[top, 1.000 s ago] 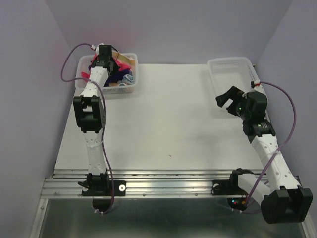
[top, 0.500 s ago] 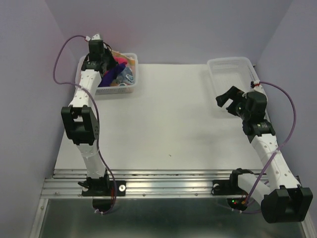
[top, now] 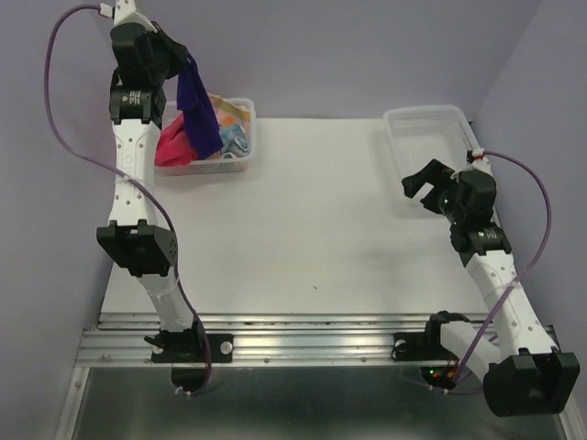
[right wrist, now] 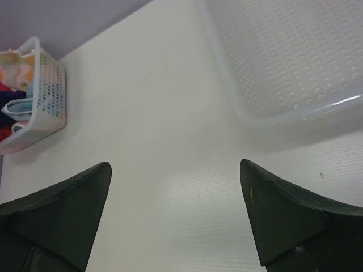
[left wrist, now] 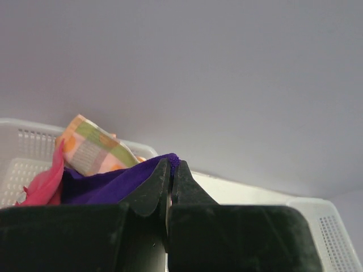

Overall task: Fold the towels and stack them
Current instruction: Grab crumpled towel, then move the towel to the center of the board

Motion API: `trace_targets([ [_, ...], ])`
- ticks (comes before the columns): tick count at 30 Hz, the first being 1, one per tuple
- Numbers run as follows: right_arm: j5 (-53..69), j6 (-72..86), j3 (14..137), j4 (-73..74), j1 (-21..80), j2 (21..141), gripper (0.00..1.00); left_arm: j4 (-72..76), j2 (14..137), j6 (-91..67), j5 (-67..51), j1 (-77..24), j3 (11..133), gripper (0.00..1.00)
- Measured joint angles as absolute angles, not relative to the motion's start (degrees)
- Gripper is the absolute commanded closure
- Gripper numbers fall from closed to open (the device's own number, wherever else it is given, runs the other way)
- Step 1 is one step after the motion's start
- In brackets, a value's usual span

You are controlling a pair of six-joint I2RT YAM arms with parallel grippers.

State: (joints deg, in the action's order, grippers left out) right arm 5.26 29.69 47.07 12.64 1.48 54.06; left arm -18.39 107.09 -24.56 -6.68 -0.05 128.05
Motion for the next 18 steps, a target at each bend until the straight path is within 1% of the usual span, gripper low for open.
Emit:
trace_targets([
  [3,4.91,29.54,47.07,12.73,1.48,53.69,0.0,-18.68,107.13,-24.84,-7.57,1.48,130.93,1.0],
  [6,4.93,29.45,47.07,12.58,1.48,53.47,0.0,-18.59,107.39,-25.17,-11.09,2.76,133.67,1.0],
  [9,5.26,29.34,47.05,12.32,1.48,53.08,0.0,-16.36,107.26,-26.39,-17.5,2.7,135.04,1.0],
  [13,6.11,29.32,47.0,12.16,1.48,52.49,0.0,-13.61,105.56,-28.71,-25.74,1.8,134.87,1.0],
  [18,7.46,29.34,46.22,11.44,1.48,50.3,0.0,-10.48,99.13,-30.22,-33.67,-1.93,131.52,1.0],
])
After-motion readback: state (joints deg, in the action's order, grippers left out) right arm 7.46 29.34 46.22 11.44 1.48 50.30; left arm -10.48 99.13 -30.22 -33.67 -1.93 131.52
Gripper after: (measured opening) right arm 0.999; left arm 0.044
